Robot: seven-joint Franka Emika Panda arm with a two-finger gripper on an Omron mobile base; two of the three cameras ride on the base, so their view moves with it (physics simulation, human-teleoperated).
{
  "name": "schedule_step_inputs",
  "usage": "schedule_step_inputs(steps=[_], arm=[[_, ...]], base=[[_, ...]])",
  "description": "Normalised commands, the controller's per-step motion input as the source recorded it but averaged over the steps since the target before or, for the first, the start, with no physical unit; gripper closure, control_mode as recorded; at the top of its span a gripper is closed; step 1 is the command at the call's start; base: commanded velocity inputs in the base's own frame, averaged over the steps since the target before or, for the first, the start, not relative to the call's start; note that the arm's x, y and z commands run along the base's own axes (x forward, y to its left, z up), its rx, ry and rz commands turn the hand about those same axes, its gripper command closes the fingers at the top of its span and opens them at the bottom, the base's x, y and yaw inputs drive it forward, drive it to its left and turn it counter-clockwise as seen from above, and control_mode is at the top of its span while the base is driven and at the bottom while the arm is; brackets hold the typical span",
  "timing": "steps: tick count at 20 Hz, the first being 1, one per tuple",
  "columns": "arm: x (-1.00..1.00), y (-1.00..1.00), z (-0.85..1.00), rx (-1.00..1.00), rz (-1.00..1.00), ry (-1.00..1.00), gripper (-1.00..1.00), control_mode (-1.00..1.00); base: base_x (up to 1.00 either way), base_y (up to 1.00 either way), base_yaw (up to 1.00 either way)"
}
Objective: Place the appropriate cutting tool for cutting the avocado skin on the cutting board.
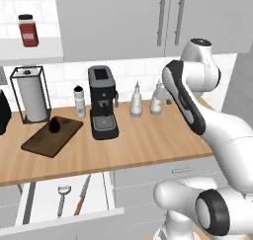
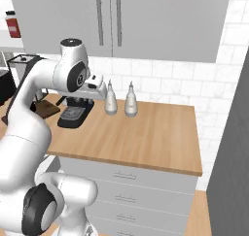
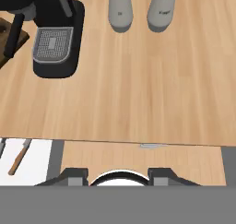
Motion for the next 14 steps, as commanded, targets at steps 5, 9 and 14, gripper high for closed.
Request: schedule_step_inputs(steps=[5, 9, 14], arm=[[-0.32, 0.28, 0.00, -0.03, 0.01, -0.06, -1.00, -1.00], [-0.63, 0.92, -0.21, -0.12, 0.08, 0.00, -1.00, -1.00], [-0.24, 1.00, -0.46, -0.19, 0.03, 0.15, -1.00, -1.00]], base=[[0.00, 0.00, 0.00], [0.00, 0.00, 0.00], [0.00, 0.00, 0.00]])
